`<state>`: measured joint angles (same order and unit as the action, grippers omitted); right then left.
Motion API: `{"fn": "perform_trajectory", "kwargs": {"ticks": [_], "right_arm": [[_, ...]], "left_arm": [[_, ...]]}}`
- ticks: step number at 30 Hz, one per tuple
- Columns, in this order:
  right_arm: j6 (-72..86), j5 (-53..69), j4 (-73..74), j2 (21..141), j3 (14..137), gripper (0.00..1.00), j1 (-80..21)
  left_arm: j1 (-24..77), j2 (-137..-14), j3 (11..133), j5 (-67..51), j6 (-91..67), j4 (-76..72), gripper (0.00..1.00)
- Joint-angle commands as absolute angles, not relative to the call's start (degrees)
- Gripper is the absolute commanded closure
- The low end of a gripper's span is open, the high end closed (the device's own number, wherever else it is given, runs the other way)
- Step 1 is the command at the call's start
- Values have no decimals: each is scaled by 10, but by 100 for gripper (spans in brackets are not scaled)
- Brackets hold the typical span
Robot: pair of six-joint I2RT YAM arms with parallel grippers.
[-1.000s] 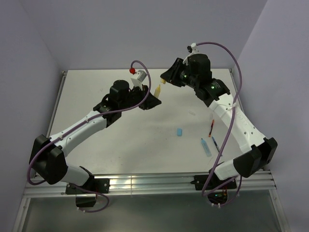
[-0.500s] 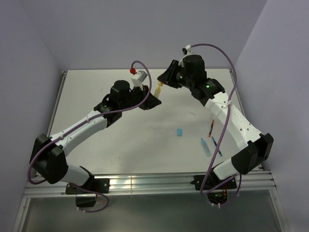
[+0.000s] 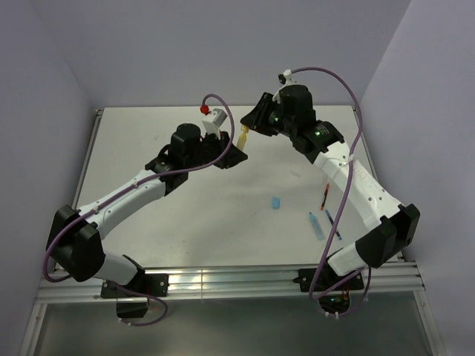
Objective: Insert the pens into the pen caps
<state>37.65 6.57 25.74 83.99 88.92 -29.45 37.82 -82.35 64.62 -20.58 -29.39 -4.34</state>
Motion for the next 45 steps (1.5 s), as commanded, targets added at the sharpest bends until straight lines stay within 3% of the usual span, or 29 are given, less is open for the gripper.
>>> {"fn": "perform_trajectory", "kwargs": {"ticks": [1,21,45], "right_arm": [[375,65,248,845,907,100,-302],[379,47,235,855,881,100,-333],[403,1,185,811,794,100,-420]], "left_arm": [[380,-804,662,-184,-282,-62,100],[355,-779,647,-188,-303,-89,100],[366,-732,640,-113,-284,-125,100]]}}
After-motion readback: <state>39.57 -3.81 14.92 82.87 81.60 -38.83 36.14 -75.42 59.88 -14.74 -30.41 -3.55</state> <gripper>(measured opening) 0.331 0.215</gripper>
